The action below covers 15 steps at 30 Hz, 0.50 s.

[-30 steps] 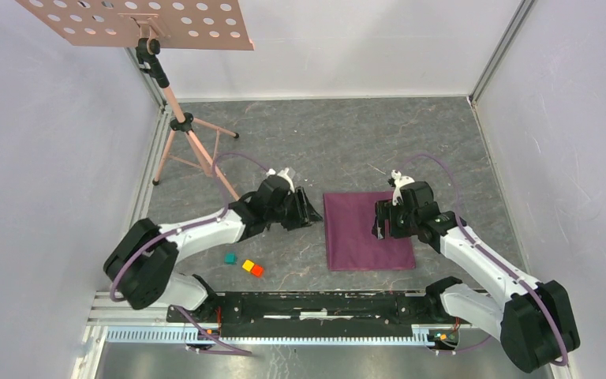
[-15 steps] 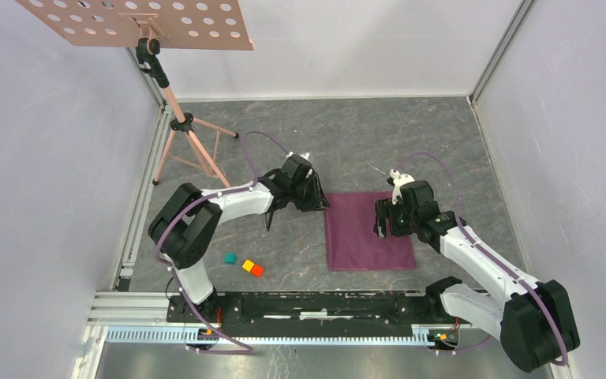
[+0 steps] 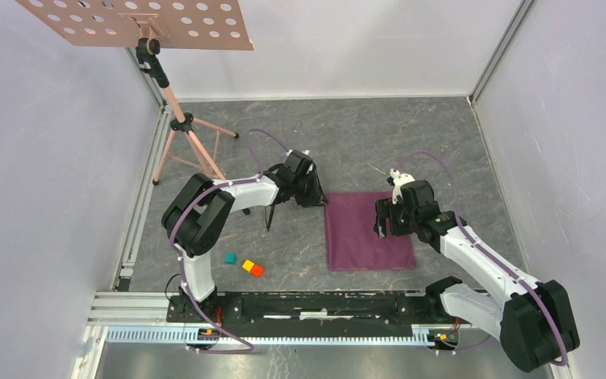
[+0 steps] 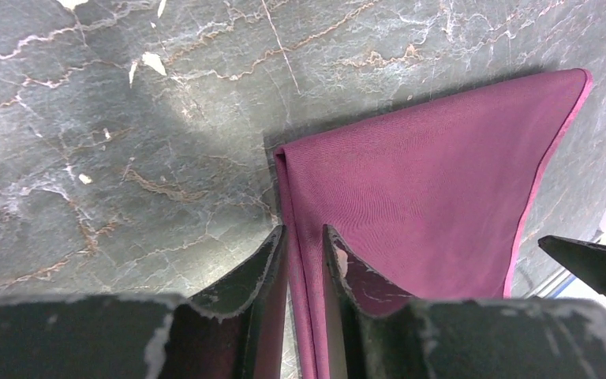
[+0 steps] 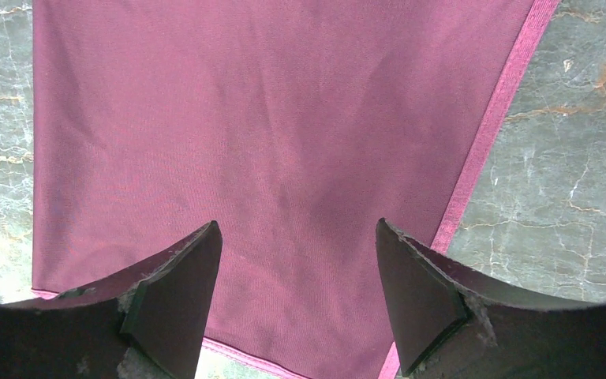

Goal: Fold the napkin into a case and place the utensils inside
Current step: Smooth out the square-folded napkin at the center of the board.

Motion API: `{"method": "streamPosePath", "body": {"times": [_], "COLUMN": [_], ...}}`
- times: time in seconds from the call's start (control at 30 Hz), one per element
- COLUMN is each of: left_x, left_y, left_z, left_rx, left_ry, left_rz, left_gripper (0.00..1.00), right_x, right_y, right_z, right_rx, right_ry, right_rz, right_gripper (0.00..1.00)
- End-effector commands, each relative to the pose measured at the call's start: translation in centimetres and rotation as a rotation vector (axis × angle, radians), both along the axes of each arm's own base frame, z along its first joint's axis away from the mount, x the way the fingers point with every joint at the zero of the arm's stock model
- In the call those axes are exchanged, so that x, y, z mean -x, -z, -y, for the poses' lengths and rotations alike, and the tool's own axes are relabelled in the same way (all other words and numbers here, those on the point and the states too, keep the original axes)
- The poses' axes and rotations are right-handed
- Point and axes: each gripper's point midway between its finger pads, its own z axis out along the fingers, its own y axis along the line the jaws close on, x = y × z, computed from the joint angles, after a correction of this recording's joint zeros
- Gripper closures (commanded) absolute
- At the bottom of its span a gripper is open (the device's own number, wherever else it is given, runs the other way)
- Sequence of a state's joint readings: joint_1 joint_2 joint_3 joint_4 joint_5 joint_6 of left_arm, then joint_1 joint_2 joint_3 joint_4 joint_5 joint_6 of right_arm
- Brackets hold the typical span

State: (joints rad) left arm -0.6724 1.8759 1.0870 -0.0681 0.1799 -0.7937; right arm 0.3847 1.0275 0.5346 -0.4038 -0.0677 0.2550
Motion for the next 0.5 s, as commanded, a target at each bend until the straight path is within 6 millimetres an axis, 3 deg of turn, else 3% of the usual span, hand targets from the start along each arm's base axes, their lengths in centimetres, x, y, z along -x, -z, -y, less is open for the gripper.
{"method": "streamPosePath", "body": {"times": [0.0,0.47], "left_x": [-1.60,-2.17], "left_y": [-1.31,-1.49], "left_z": [1.25,1.10], "left_rx": [0.041,0.025], "left_ry": [0.017,0.008], "left_rz": [0.056,0.078], "left_gripper": [0.72,0.72], "right_x": [-0.77,-0.34], "right_y": [-0.24,0.63], "right_z": [-0.06,-0.33], "right_rx": [-0.001,-0.013], "right_ry": [-0.005,-0.015], "right_rz": [0.036,0.011], "right_gripper": [0.22,0.23]}}
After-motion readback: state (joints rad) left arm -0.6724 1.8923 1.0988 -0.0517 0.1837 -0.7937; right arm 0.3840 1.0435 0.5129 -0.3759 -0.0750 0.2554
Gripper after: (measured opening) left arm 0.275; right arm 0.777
